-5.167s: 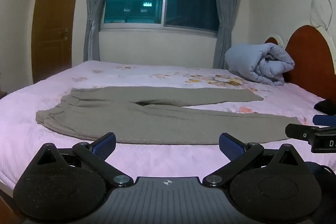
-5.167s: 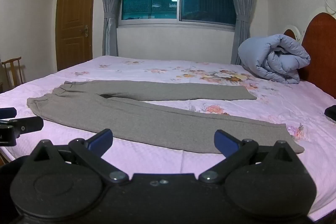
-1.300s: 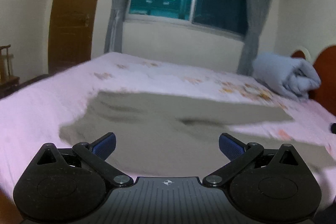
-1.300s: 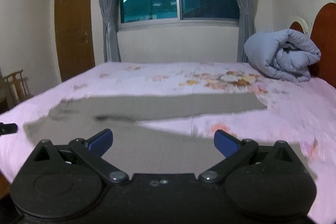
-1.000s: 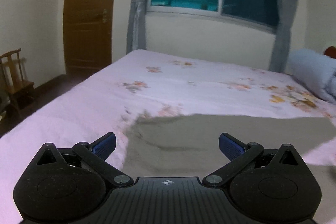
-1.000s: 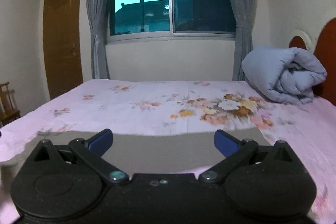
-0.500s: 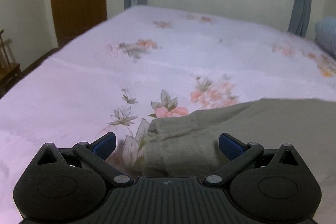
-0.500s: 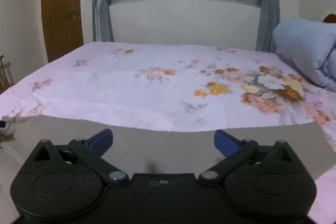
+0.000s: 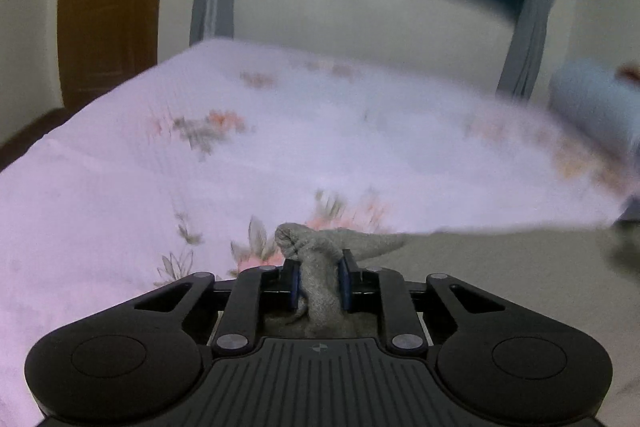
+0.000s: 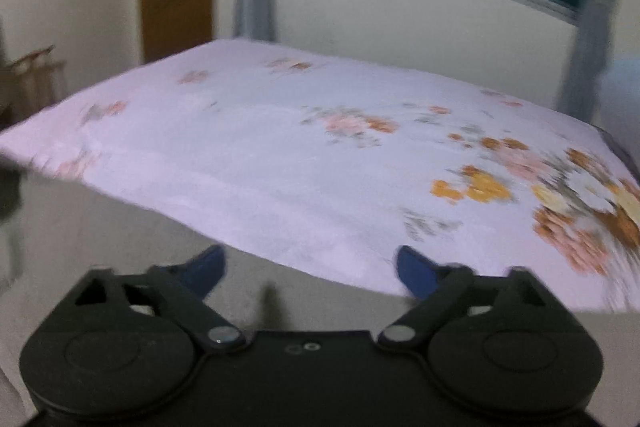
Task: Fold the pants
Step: 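Reach both tools down to the sweatpants waistband and close both grippers on it, then lift the waistband with both grippers and fold it over toward the leg cuffs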
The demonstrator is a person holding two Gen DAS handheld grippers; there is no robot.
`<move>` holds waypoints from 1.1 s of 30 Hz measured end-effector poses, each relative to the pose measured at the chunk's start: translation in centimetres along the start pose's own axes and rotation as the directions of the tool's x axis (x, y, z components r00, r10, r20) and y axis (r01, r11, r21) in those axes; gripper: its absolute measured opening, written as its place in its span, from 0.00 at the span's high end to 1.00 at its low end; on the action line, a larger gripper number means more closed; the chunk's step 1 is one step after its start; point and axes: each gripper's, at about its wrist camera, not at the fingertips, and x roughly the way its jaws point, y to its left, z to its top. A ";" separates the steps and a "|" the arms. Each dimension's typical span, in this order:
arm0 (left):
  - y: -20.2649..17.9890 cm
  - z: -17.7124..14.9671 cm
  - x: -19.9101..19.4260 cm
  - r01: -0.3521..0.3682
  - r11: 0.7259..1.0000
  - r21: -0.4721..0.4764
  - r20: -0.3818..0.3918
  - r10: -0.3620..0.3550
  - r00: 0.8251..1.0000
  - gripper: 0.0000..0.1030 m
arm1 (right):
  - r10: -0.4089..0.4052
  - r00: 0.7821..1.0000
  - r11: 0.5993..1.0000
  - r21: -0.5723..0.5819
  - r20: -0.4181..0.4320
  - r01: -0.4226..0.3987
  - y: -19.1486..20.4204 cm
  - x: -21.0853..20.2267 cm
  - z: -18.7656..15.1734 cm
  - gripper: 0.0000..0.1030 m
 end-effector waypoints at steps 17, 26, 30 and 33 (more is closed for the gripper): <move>0.3 2.6 -2.8 0.038 0.999 0.020 0.001 -0.038 0.999 0.82 | 0.147 0.960 0.947 -0.245 -0.239 -0.206 0.0 5.5 -0.7 0.59; 0.7 1.9 -5.2 0.100 0.993 0.057 0.104 -0.105 0.989 0.82 | 0.103 0.989 0.948 -0.289 -0.108 -0.130 1.0 -2.5 0.1 1.00; 2.1 0.7 -9.9 0.213 0.976 0.039 0.205 -0.216 0.955 0.82 | 0.069 0.997 0.933 -0.353 -0.018 -0.071 3.3 -12.4 -0.5 1.00; 2.5 -1.6 -13.8 0.247 0.968 0.038 0.210 -0.249 0.945 0.82 | 0.064 0.998 0.924 -0.378 0.008 -0.056 6.0 -19.1 -2.7 1.00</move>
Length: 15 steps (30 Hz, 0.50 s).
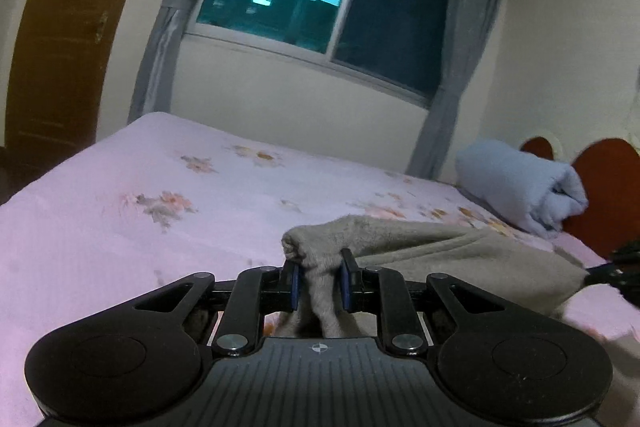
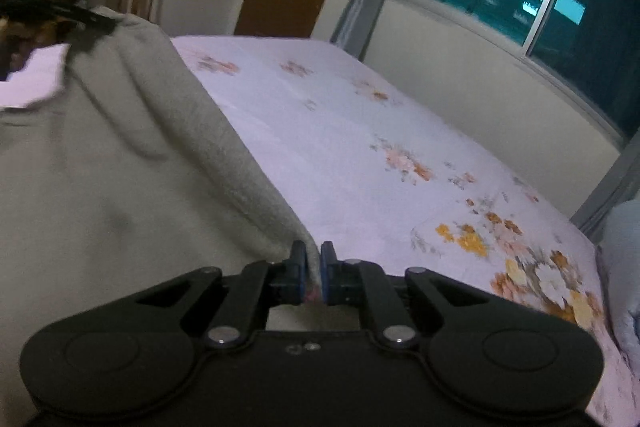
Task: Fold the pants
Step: 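Lift the waistband with both grippers and fold it over toward the leg cuffs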
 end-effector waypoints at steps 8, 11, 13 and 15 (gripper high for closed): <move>-0.6 -9.4 -9.1 -0.109 0.991 -0.072 -0.171 0.095 0.981 0.54 | -0.030 0.992 0.997 0.069 -0.125 0.039 11.9 -6.2 -8.8 1.00; -0.5 -12.6 -13.5 -0.288 0.945 -0.157 -0.191 0.257 0.947 0.28 | -0.051 0.997 0.966 0.251 -0.056 0.064 12.6 -8.9 -10.2 0.93; -0.6 -13.5 -15.8 -0.290 0.918 -0.271 -0.179 0.248 0.952 0.28 | -0.066 0.997 0.939 0.336 -0.040 0.076 12.3 -10.0 -10.3 0.91; -1.6 -13.8 -16.8 -0.292 0.903 -0.316 -0.179 0.245 0.953 0.28 | -0.088 0.996 0.920 0.382 -0.030 0.093 11.6 -10.3 -10.2 0.91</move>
